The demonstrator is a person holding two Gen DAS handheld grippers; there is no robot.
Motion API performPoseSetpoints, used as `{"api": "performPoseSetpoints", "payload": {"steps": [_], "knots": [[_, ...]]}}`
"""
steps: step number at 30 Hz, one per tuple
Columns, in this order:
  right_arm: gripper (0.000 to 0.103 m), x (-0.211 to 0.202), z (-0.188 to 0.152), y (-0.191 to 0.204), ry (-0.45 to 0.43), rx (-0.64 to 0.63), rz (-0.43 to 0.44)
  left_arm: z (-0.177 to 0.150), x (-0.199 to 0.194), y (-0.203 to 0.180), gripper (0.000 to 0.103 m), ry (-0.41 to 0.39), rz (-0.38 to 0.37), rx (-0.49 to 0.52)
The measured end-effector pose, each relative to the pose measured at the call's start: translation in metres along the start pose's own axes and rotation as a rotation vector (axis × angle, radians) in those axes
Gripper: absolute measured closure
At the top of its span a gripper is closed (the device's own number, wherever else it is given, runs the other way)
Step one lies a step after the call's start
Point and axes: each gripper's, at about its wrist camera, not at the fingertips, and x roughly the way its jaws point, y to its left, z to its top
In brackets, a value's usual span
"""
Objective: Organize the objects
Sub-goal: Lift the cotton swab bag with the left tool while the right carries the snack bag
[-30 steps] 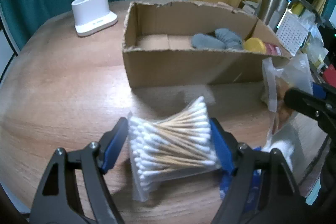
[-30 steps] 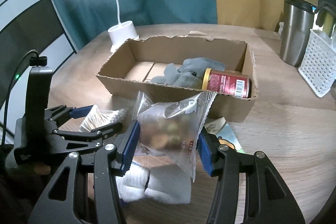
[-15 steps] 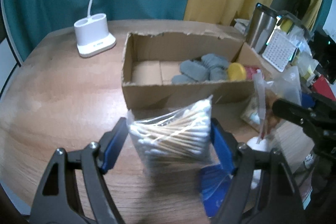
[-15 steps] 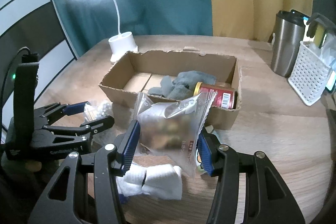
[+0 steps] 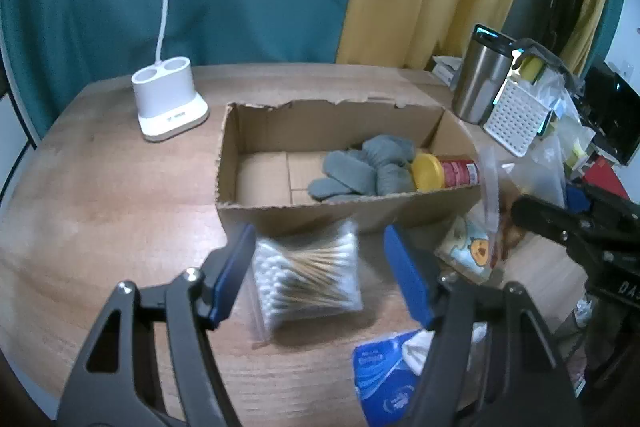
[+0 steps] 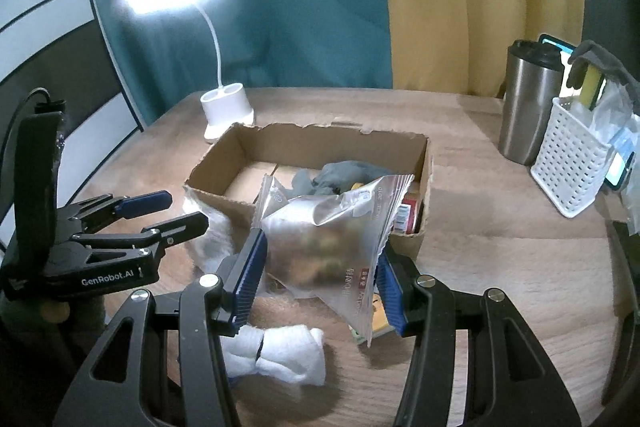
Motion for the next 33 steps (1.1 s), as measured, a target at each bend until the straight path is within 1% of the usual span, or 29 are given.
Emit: {"api": "performPoseSetpoints", "payload": {"steps": [5, 10, 12, 13, 14, 18, 20, 21, 23, 26, 28, 30, 31, 32, 33], "knots": [[0.048, 0.001, 0.001, -0.003, 0.002, 0.000, 0.000, -0.005, 0.011, 0.005, 0.034, 0.047, -0.023, -0.032], [0.048, 0.006, -0.003, -0.006, 0.019, 0.008, 0.003, -0.018, 0.029, 0.015, 0.031, 0.106, 0.004, -0.060], [0.048, 0.008, -0.004, -0.006, 0.025, 0.009, 0.005, -0.022, 0.033, 0.017, 0.026, 0.118, 0.014, -0.059], [0.048, 0.009, -0.004, -0.006, 0.028, 0.008, 0.005, -0.024, 0.034, 0.017, 0.020, 0.119, 0.018, -0.055], [0.048, 0.010, -0.004, -0.007, 0.031, 0.009, 0.005, -0.025, 0.035, 0.016, 0.017, 0.121, 0.021, -0.053], [0.048, 0.014, -0.004, -0.008, 0.039, 0.012, 0.005, -0.029, 0.045, 0.010, 0.016, 0.141, 0.028, -0.030], [0.048, 0.014, -0.004, -0.008, 0.040, 0.014, 0.006, -0.030, 0.052, 0.003, 0.010, 0.156, 0.045, 0.005], [0.048, 0.014, -0.004, -0.008, 0.041, 0.015, 0.005, -0.031, 0.055, 0.002, 0.010, 0.161, 0.050, 0.017], [0.048, 0.014, -0.005, -0.009, 0.042, 0.018, 0.004, -0.033, 0.062, -0.001, 0.010, 0.173, 0.067, 0.033], [0.048, 0.015, -0.005, -0.012, 0.046, 0.023, -0.003, -0.035, 0.067, 0.002, 0.010, 0.191, 0.085, 0.024], [0.048, 0.015, -0.004, -0.012, 0.046, 0.025, -0.007, -0.036, 0.067, 0.004, 0.010, 0.182, 0.084, 0.020], [0.048, 0.014, -0.004, -0.013, 0.045, 0.026, -0.010, -0.037, 0.066, 0.006, 0.012, 0.172, 0.068, 0.019], [0.048, 0.014, -0.004, -0.014, 0.044, 0.026, -0.012, -0.037, 0.066, 0.007, 0.024, 0.171, 0.058, 0.017], [0.048, 0.014, -0.004, -0.014, 0.043, 0.026, -0.012, -0.038, 0.066, 0.008, 0.030, 0.180, 0.035, 0.007], [0.048, 0.015, -0.003, -0.013, 0.043, 0.026, -0.014, -0.038, 0.065, 0.009, 0.030, 0.179, 0.025, 0.000]]}}
